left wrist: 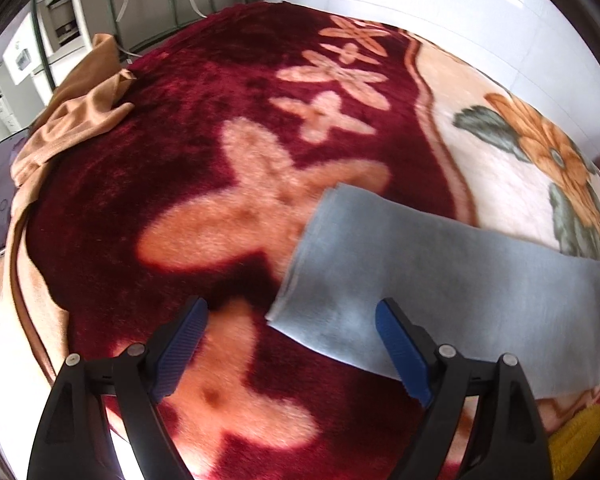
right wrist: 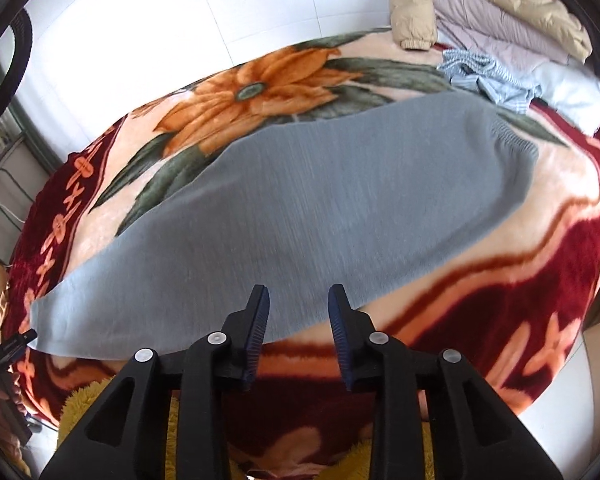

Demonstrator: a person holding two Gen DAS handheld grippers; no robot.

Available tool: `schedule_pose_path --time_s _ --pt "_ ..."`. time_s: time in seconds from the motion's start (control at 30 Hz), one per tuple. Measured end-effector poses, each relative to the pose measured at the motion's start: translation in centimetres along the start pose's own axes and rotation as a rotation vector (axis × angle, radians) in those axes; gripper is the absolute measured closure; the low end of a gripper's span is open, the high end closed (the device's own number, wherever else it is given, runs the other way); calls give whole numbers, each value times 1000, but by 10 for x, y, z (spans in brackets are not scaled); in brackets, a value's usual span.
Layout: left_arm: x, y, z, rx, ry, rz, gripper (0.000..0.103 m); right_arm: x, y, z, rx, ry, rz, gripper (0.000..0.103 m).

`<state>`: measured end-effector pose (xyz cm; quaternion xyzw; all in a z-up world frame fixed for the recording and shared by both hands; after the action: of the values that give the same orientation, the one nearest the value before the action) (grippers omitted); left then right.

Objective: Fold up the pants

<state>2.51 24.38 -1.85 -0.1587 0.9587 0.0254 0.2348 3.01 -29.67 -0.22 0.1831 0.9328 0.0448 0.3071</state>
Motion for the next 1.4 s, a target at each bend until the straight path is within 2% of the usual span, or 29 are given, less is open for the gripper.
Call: schedule_pose_path --time_s 0.33,0.5,0.6,0.7,0.77,0.8,0.83,0.87,1.1,1.4 --pt "7 -8 7 91 17 -50 15 2 19 -16 43 -63 -103 71" --pt "7 -17 9 109 -18 -38 26 -6 27 -26 62 -114 -138 71" --pt "6 -19 8 117 -41 -44 33 -7 31 -30 66 -104 -161 71" --pt "4 -25 6 143 -48 -22 52 -7 34 -34 87 -111 -184 71" --pt "4 -31 5 186 -40 -7 75 -6 37 -36 71 -105 -192 71" --pt "4 -33 4 202 -38 -3 79 -6 39 -36 62 -101 -192 71" --pt "3 -34 2 202 -42 0 88 -5 41 -36 51 -93 -192 71" --pt "3 -34 0 207 -44 3 91 -5 42 -36 48 -89 -193 71" --pt "-1 -34 -23 275 -64 -19 92 -4 44 -38 25 -89 -198 71" --pt "-15 -68 -76 378 -132 39 92 -9 39 -40 5 -106 -209 71"
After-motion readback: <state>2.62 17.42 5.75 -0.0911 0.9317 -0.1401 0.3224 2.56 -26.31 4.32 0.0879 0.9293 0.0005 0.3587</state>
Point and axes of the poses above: each gripper's, at about its wrist camera, not at the fingertips, and z roughly the way its jaws point, y to its left, x to its underside, the point moved 7 cm from there along z, roughly the way its jaws point, and after that the axes turned 2 degrees about y, right-handed, at the moved point
